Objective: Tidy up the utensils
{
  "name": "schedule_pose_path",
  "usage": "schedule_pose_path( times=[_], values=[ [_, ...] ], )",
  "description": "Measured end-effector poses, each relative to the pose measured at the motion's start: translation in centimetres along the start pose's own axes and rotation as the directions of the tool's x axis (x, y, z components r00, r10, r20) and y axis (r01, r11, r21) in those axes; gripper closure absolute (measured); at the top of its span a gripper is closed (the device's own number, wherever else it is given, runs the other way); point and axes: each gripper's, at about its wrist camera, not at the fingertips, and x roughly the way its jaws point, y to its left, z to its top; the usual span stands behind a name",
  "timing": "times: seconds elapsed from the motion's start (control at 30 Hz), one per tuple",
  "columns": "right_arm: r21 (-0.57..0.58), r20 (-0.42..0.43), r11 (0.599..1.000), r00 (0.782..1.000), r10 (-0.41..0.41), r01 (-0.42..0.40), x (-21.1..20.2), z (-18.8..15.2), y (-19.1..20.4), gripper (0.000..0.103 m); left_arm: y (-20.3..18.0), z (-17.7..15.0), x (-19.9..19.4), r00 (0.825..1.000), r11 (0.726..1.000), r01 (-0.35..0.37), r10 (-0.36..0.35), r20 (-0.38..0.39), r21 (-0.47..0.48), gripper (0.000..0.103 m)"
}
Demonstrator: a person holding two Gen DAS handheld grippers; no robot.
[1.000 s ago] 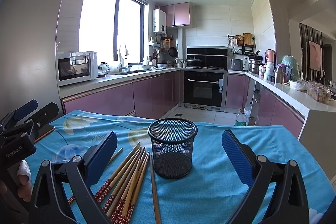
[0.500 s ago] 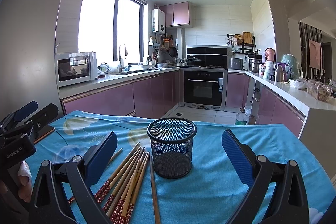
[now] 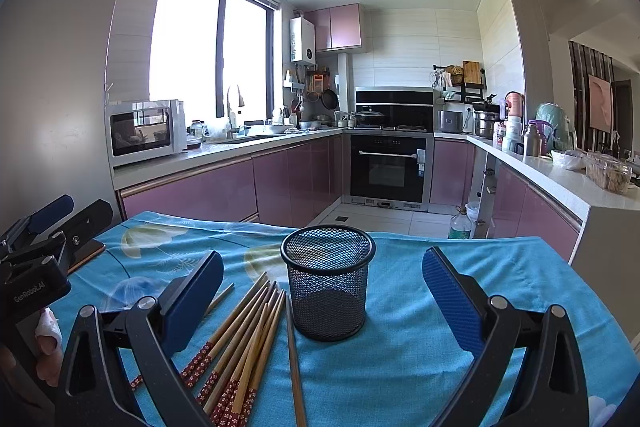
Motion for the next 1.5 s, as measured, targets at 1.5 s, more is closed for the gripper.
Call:
schedule_pose_path(
  times=[1.5],
  values=[
    [0.006, -0.014, 1.000, 1.000, 0.018, -0.018, 0.0, 0.2, 0.0, 0.007, 0.0, -0.1, 1.1, 0.999, 1.000, 0.010, -0.011, -0.053, -0.011, 0.006]
  ],
)
